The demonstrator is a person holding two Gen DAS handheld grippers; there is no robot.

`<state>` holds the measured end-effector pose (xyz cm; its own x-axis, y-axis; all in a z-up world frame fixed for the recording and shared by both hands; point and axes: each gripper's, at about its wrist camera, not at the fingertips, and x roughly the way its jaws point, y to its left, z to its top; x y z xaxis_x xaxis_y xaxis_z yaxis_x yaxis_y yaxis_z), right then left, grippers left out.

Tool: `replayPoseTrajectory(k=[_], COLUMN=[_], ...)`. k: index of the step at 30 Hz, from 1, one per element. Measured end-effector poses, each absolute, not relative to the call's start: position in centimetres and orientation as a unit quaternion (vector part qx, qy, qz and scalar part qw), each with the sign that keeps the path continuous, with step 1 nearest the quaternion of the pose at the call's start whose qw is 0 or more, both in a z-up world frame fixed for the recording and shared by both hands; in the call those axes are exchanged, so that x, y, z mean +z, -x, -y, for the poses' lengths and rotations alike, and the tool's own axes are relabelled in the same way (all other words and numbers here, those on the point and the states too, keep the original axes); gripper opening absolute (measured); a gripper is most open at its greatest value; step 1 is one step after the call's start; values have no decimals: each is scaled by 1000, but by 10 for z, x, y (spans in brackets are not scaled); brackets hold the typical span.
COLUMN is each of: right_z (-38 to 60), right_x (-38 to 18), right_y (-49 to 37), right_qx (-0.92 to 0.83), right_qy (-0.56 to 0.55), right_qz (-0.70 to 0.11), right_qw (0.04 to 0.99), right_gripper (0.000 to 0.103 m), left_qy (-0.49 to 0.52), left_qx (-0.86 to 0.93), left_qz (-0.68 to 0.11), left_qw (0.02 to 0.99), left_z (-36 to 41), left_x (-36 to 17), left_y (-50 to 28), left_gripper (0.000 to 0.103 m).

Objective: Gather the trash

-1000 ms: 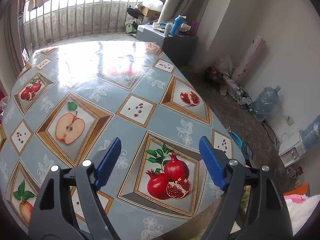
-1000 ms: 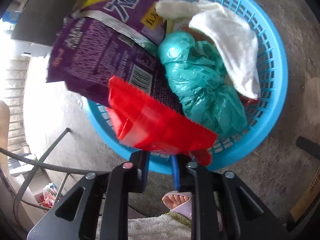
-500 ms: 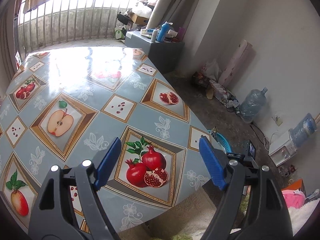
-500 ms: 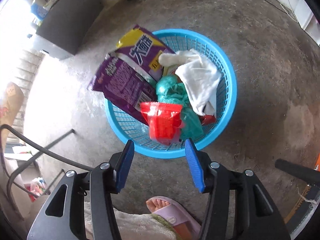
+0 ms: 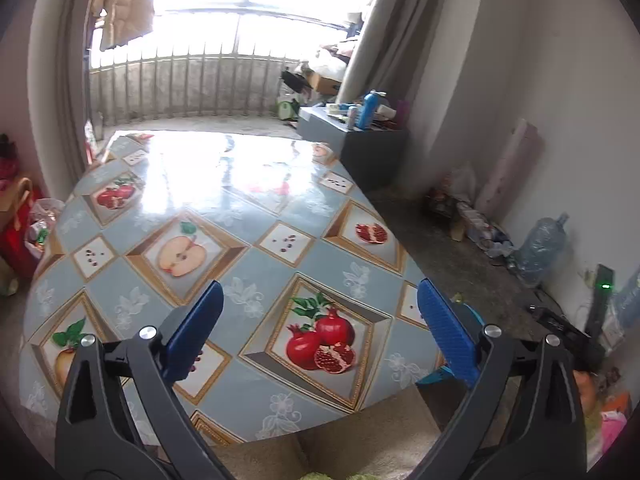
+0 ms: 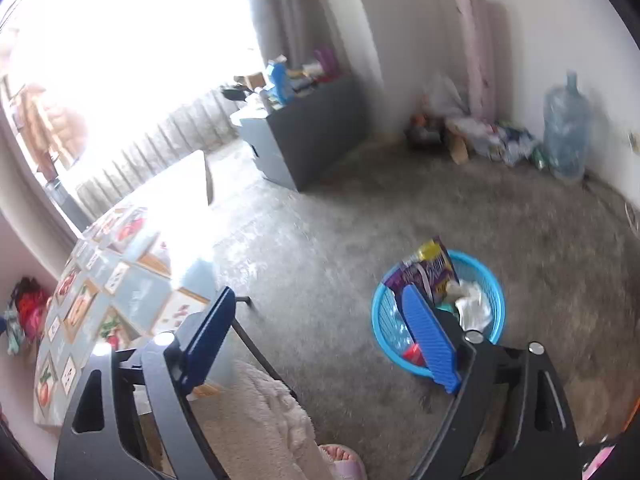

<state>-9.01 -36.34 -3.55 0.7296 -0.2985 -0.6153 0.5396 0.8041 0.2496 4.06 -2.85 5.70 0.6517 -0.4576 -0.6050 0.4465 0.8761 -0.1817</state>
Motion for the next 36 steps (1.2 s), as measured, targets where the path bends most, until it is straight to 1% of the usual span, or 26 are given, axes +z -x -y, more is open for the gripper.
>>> replayPoseTrajectory(k=[2, 6, 8, 10, 14, 16, 18, 24, 36], right_z=[330, 270, 248, 228, 201, 197, 198, 206, 216], right_x=[-7, 25, 30, 29, 6, -8, -20, -37, -34], right_y=[93, 92, 90, 86, 65, 62, 61, 61, 62], right_qx=[-217, -186, -177, -168, -181, -197, -205, -224, -250], right_qy=[-156, -71, -65, -60, -48, -39, -33, -39, -50], right_qz=[-262, -251, -252, -265, -364, -391, -416, -443, -447], right_qw=[927, 947, 949, 948, 912, 898, 885, 867, 857], right_gripper=[97, 97, 97, 97, 97, 97, 97, 97, 97], left_qy=[-2, -49, -61, -61, -62, -61, -59, -49, -48], left_qx=[-212, -141, -124, -114, -87, -82, -75, -56, -53], left_qz=[-324, -298, -316, -347, -404, -435, -450, -461, -473], left_qw=[922, 943, 939, 929, 908, 895, 888, 884, 878], left_z=[27, 27, 26, 22, 14, 10, 6, 1, 1], left_x=[59, 57, 52, 42, 19, 8, 0, -5, -10], left_y=[-33, -17, -14, -14, -13, -15, -15, -19, -24], left_gripper=[94, 94, 94, 94, 94, 94, 94, 94, 94])
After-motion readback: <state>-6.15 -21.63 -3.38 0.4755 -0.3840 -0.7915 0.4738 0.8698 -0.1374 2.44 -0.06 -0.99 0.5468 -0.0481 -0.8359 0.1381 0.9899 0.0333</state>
